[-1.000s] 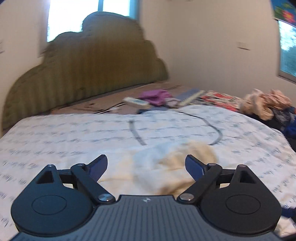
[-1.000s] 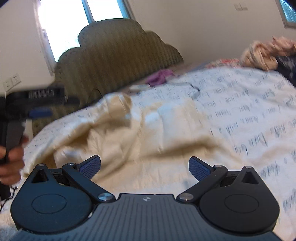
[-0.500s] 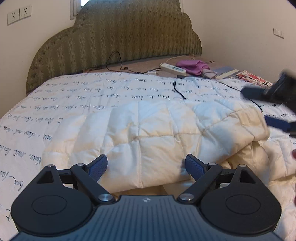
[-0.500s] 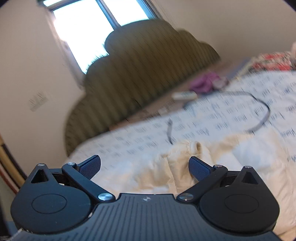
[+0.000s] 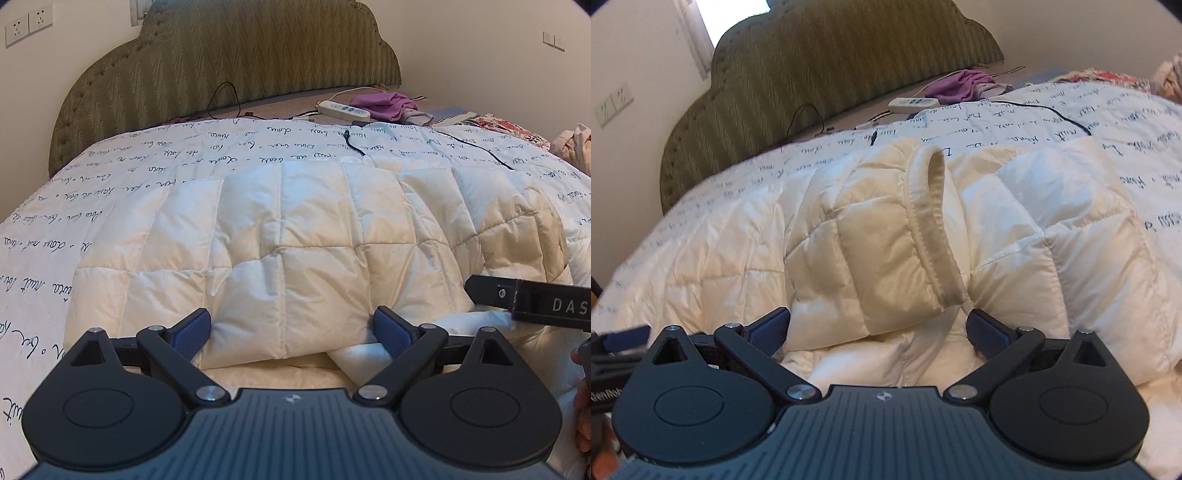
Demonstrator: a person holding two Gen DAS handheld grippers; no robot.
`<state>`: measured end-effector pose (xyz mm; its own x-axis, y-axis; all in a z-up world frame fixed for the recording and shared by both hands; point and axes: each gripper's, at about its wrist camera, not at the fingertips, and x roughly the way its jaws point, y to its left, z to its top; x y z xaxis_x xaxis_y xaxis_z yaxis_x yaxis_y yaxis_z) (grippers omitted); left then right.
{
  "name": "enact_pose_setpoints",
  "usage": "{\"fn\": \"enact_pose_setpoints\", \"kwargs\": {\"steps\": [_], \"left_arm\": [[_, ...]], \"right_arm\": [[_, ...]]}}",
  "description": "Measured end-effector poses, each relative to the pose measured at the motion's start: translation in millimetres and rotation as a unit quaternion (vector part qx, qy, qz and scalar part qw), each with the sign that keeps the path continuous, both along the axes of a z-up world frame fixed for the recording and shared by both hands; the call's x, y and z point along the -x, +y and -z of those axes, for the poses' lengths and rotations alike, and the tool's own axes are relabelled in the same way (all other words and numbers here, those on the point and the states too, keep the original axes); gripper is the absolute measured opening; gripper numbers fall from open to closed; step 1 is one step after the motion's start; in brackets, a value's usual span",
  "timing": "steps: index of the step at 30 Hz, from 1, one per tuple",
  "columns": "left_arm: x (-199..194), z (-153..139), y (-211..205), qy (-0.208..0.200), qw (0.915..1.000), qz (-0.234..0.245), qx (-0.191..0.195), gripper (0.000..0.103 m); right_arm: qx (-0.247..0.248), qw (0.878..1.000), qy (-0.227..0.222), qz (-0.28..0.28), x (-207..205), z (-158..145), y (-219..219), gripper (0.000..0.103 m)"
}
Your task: Fold small clothes
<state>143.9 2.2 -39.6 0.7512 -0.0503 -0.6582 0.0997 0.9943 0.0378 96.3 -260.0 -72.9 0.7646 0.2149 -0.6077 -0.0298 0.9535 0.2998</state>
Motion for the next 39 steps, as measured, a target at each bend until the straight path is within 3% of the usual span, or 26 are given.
{"fn": "enact_pose_setpoints", "kwargs": {"steps": [5, 12, 16, 19, 22, 30, 39], "left_arm": [[8.0, -5.7, 3.5, 0.004, 1.0000, 0.002, 0.004, 0.095], [41.4, -10.8, 14.5, 0.010, 0.9997, 0.022, 0.009, 0.096], [67.6, 2.1, 20.9, 0.032, 0.9990, 0.030, -0.004, 0.096], [84.5, 11.1, 27.7, 0.044, 0.9986, 0.031, -0.002, 0.096], [99.0, 13.3, 35.0, 0.042, 0.9986, 0.033, -0.003, 0.096], [136.7, 6.7, 55.7, 0.030, 0.9981, 0.054, -0.004, 0.096], [168.8, 6.5, 88.5, 0.030, 0.9988, 0.039, -0.001, 0.096]], "right_arm": [[-0.009, 1.000, -0.003, 0.017, 16.3, -13.8, -4.4, 0.103], [0.009, 1.000, -0.010, -0.005, 78.6, -24.9, -16.7, 0.103], [0.070, 0.997, 0.014, -0.015, 113.9, -17.2, -20.4, 0.103], [0.131, 0.991, 0.013, -0.033, 139.5, -8.4, -19.0, 0.103], [0.162, 0.986, 0.009, -0.027, 161.4, -3.5, -22.6, 0.103], [0.126, 0.992, 0.008, -0.021, 195.5, -12.4, -41.6, 0.103], [0.085, 0.996, 0.011, -0.023, 232.9, -14.8, -62.4, 0.103]]}}
